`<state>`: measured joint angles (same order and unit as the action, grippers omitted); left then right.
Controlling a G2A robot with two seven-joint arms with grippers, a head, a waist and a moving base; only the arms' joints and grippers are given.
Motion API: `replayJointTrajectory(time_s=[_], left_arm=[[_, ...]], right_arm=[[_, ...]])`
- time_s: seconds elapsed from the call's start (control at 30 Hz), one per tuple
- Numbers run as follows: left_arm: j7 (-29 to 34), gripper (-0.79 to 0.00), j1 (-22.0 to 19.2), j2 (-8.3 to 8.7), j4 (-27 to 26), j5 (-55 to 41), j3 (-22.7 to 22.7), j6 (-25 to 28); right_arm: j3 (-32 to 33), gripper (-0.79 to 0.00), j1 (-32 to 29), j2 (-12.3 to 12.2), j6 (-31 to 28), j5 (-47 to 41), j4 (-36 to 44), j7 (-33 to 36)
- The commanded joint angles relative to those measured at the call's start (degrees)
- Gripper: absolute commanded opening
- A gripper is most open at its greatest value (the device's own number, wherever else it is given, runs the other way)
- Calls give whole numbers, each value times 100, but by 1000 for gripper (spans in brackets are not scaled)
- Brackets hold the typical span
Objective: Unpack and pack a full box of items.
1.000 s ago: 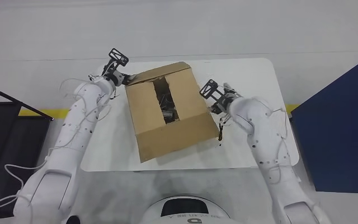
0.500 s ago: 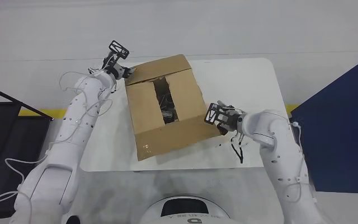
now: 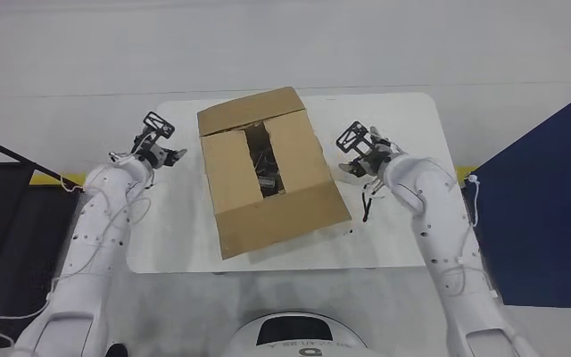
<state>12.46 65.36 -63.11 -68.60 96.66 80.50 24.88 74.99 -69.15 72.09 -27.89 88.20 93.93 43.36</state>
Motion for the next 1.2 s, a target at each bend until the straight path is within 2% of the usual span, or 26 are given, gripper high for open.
replayJointTrajectory(time_s=[0.0,0.1,0.23,0.4,0.63,0.73,0.8,0.83,0.9,1.0,1.07,1.17], left_arm=[[25,0,131,11,-178,36,-53,225],[69,0,130,-13,-306,-29,-215,399],[62,0,-131,-86,-268,-480,-407,541],[104,0,-604,-171,-57,-827,-639,631],[217,0,-1193,-290,357,-800,-1059,502],[270,0,-1354,-310,442,-604,-1150,326],[365,0,-1398,-283,392,-208,-1136,68],[367,0,-1378,-264,308,-59,-1111,-7],[219,0,-1291,-217,3,-187,-923,159],[158,0,-1030,-113,-886,-119,-700,757],[104,0,-811,-71,-1506,-148,-711,1287],[202,0,-632,-42,-2130,108,-989,1958]], right_arm=[[-114,0,83,11,-45,-29,-122,-72],[-213,0,138,15,-151,-96,-181,-138],[-263,0,109,-1,-472,-291,-162,-186],[-149,0,-66,-66,-1200,-811,-16,-120],[-65,0,-480,-194,-2295,-1342,380,27],[65,0,-630,-241,-2159,-1221,579,14],[327,0,-786,-275,-1730,-1044,764,-87],[456,0,-904,-292,-1505,-923,881,-154],[728,0,-1159,-335,-1475,-961,1072,-435],[1296,0,-1569,-405,-1371,-953,1288,-883],[1512,0,-1799,-434,-1356,-944,1353,-1198],[1700,0,-1935,-465,-1366,-976,1273,-1530]])
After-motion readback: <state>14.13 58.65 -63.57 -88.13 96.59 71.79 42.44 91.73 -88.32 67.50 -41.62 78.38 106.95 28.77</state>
